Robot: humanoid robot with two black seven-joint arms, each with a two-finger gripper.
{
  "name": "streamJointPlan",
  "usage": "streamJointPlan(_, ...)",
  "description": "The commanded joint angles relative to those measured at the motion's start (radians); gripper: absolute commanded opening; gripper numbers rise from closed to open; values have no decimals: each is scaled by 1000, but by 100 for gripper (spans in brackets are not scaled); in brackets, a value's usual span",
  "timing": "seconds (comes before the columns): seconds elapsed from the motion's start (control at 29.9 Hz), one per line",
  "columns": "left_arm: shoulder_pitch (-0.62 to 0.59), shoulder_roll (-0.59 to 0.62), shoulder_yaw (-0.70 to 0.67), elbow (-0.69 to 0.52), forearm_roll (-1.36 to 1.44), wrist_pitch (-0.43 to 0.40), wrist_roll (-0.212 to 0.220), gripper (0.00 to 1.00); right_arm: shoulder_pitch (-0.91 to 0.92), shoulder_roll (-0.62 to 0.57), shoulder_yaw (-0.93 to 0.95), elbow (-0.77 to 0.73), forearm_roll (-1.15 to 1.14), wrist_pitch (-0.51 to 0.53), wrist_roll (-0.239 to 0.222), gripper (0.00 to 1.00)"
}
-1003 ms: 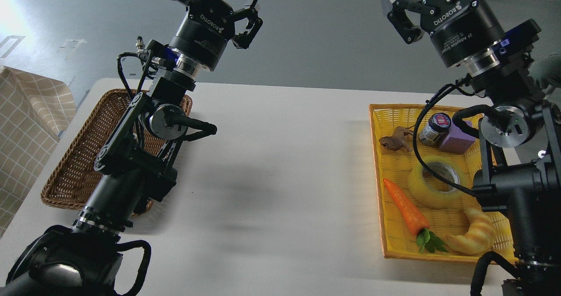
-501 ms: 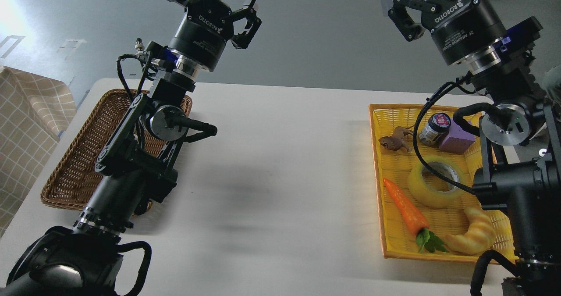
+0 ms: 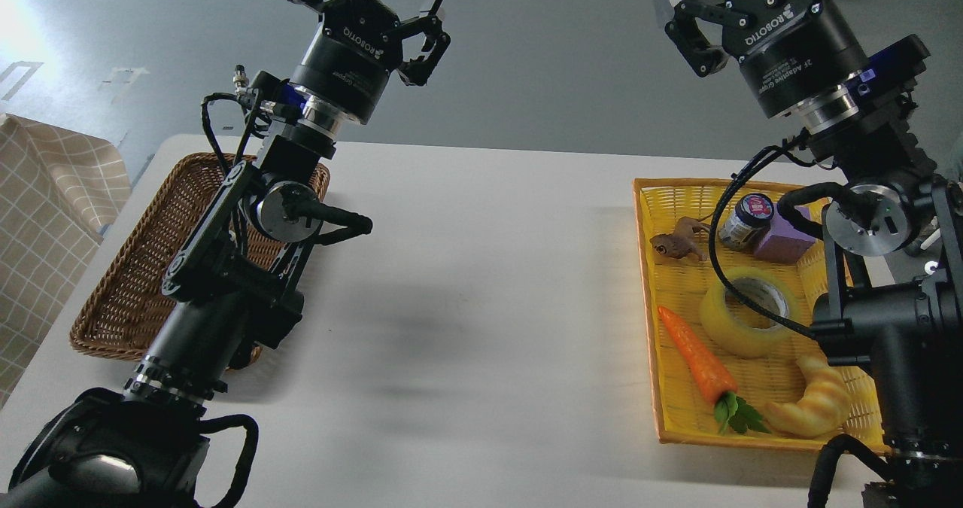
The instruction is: Place and transfer tape with both arms
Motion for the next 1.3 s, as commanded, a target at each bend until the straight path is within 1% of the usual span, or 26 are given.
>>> streamJointPlan(0.0,10,-2,-2,1,-2,0,-1,98,-1,0,0,-3,0,0,0,100)
streamJointPlan(0.33,13,0,-1,-1,-2,-3,-1,98,-2,0,0,2,1,0,0,100)
streamJointPlan(0.5,13,2,-7,1,-2,-38,-1,98,1,0,0,2,1,1,-2,100)
streamJointPlan(1.27,13,-5,-4,3,-2,-32,-3,98,-11,0,0,5,3,6,-6,100)
